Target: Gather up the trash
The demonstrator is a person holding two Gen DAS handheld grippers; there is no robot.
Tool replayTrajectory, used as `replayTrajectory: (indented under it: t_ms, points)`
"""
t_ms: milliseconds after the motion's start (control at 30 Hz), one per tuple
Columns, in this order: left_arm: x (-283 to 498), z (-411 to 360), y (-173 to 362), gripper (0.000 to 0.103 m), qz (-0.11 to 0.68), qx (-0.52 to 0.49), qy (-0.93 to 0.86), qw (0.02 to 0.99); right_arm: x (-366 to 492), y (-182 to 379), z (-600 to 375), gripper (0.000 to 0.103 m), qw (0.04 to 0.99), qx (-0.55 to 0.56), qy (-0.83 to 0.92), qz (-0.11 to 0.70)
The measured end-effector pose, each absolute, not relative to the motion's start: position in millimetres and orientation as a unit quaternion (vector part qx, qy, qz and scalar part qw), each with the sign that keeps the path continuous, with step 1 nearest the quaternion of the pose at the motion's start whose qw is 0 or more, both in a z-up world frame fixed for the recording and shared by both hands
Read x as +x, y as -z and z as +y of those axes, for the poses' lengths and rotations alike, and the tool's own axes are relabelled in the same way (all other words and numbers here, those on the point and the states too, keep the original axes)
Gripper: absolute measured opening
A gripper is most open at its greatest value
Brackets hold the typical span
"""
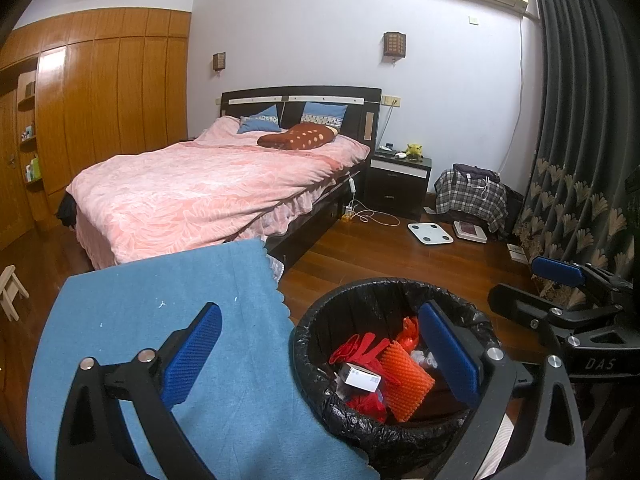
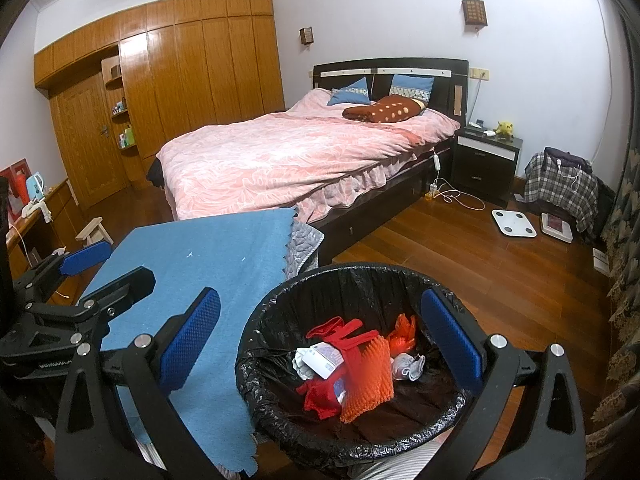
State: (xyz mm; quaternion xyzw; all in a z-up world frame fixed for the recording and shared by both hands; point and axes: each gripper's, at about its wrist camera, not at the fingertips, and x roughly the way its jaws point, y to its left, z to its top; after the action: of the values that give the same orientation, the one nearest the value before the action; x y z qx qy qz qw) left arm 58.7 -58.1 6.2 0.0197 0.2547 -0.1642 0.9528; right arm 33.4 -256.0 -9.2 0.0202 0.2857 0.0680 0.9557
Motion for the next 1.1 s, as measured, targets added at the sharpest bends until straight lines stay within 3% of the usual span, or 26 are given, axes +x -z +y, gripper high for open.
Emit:
replayTrajectory:
  t_ms: [1100]
  points:
    - [60.1,-56.9,-8.2,0.097,0.256,0.02,0.164,0.952,34.2,6.8,-255.8,0.098,0.955,0.02,-0.068,0.286]
